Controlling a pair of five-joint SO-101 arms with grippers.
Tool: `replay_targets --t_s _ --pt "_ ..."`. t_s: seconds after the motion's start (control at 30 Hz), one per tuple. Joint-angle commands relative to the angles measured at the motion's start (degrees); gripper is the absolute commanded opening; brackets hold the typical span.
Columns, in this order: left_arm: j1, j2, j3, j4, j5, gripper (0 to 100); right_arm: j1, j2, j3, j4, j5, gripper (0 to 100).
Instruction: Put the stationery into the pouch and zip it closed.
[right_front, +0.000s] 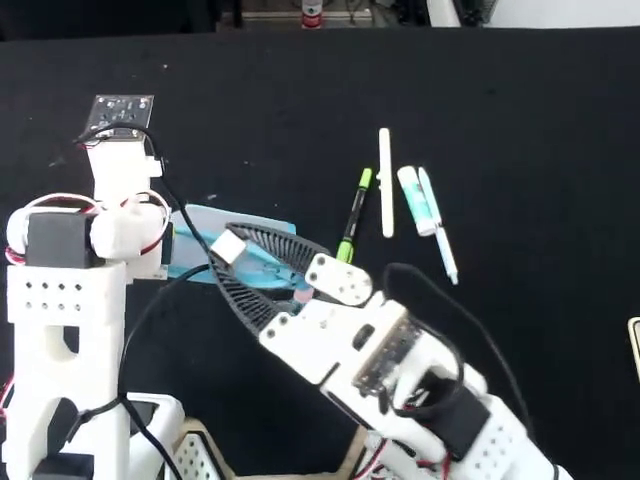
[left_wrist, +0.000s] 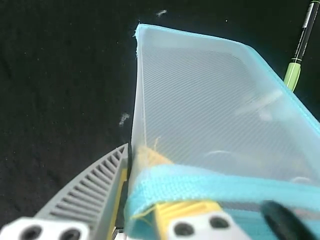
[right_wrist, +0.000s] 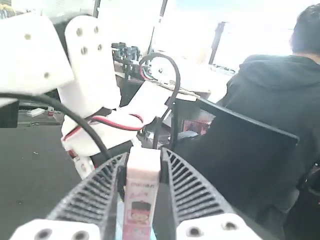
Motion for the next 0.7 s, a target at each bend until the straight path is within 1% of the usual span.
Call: replay_targets --t_s 0.0,0.2,0.37,0.47,0.53,0.6,0.67 --pt "0.7 -0.3 0.8 -0.8 0.0 3 -1.4 -0.8 4.4 -6.9 -0.1 1.1" --pt "0.7 -0.3 0.8 -0.8 0.0 3 -1.1 -1.1 11.0 -11.0 0.0 1.1" --pt "0.7 -0.3 0.8 -0.8 0.0 3 -0.9 -1.1 17.3 -16.6 0.1 1.1" --pt "0.7 -0.3 0.8 -0.8 0.0 3 1.9 -1.1 19.9 -20.0 0.1 1.1" --pt "0.7 -0.3 0.8 -0.8 0.0 3 4.5 -1.1 20.4 -20.1 -0.1 1.2" --pt "0.7 -0.3 0.8 -0.8 0.0 3 5.8 -1.1 19.8 -17.6 -0.4 2.2" --pt "0.7 -0.3 0.8 -0.8 0.0 3 5.7 -1.1 17.7 -12.6 -0.5 8.2"
